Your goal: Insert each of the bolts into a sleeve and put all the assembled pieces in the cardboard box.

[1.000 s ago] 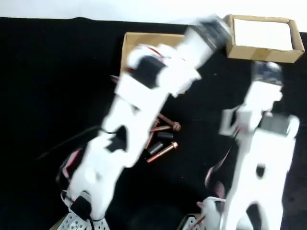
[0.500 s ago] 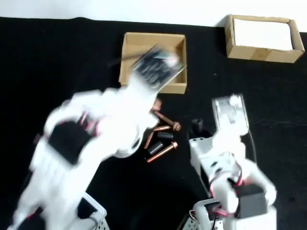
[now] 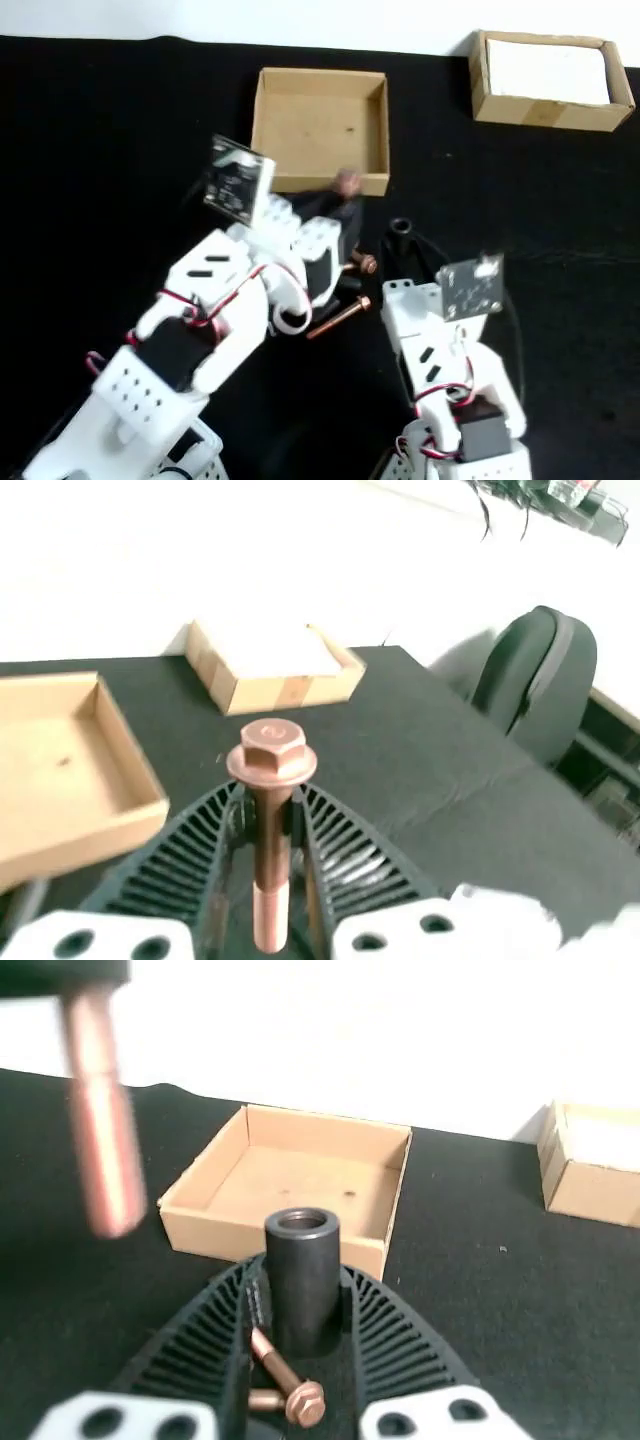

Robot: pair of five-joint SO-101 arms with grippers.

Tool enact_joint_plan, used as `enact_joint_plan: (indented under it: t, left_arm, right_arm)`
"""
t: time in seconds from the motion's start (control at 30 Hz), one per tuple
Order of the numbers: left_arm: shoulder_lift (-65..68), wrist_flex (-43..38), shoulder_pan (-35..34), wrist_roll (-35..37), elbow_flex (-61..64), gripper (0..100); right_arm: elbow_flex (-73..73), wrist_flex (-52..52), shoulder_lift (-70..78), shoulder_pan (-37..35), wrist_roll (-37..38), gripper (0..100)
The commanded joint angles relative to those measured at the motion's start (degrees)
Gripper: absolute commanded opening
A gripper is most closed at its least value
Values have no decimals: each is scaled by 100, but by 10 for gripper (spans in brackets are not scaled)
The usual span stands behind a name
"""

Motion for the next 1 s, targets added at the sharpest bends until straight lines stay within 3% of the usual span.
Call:
enact_joint_plan:
  t: [0.0, 0.33, 0.47, 0.63, 0.97]
  left_arm:
    - [488, -352, 13, 88, -585, 8]
    - [1789, -369, 330, 105, -1446, 8]
    - [1956, -369, 400, 105, -1429, 8]
    - [2070, -369, 391, 105, -1437, 8]
    - [2097, -580, 400, 105, -1305, 8]
  right_arm:
    - [268, -251, -171, -31, -9, 8]
    - [259, -251, -163, -31, -9, 8]
    - [286, -251, -163, -31, -62, 8]
    - [251, -233, -163, -22, -695, 8]
    - [251, -224, -163, -31, -695, 8]
